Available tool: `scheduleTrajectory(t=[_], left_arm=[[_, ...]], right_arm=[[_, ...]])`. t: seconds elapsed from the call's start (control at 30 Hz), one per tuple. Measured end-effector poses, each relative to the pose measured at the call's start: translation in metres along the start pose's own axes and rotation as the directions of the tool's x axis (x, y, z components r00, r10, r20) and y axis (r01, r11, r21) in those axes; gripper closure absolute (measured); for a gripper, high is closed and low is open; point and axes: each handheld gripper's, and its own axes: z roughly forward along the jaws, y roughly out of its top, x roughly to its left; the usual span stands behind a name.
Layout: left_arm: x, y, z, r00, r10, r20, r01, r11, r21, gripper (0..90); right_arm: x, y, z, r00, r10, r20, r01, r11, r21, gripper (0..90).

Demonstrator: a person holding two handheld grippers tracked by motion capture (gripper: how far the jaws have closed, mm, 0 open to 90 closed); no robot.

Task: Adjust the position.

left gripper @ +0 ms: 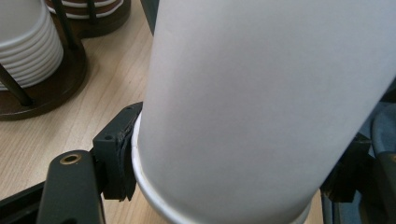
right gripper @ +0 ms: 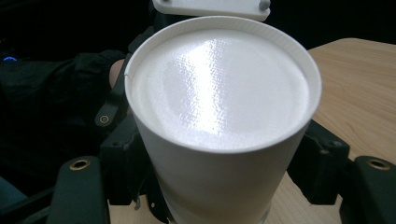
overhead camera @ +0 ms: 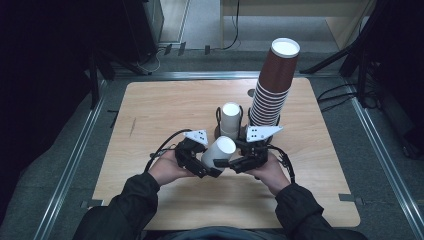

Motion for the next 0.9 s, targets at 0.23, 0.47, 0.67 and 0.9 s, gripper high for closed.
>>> scheduleTrajectory(t=[0.23, 0.47, 0.67, 0.9], left_arm=[[0.001, -0.001, -0.006, 1.0000, 0.001, -0.007, -0.001, 1.0000, -0.004, 23.1], [0.010, -0.004, -0.014, 0.9994, 0.011, -0.033, -0.010, 0.9995, 0.030, 23.0], [0.017, -0.006, -0.026, 0.9972, 0.012, -0.074, -0.009, 0.9993, 0.035, 23.1], [0.016, -0.004, -0.037, 0.9900, 0.040, -0.135, -0.028, 0.9960, 0.085, 23.1]], right_arm=[[0.003, 0.003, 0.001, 0.9994, 0.001, 0.035, -0.003, 0.999, 0.045, 22.0], [0.003, 0.004, -0.003, 0.9991, 0.000, 0.041, -0.003, 0.998, 0.064, 22.9], [0.004, 0.003, -0.005, 0.9969, -0.017, 0.077, 0.005, 0.989, 0.149, 23.5], [0.003, 0.000, -0.008, 0.9947, -0.018, 0.101, -0.007, 0.971, 0.240, 30.0]])
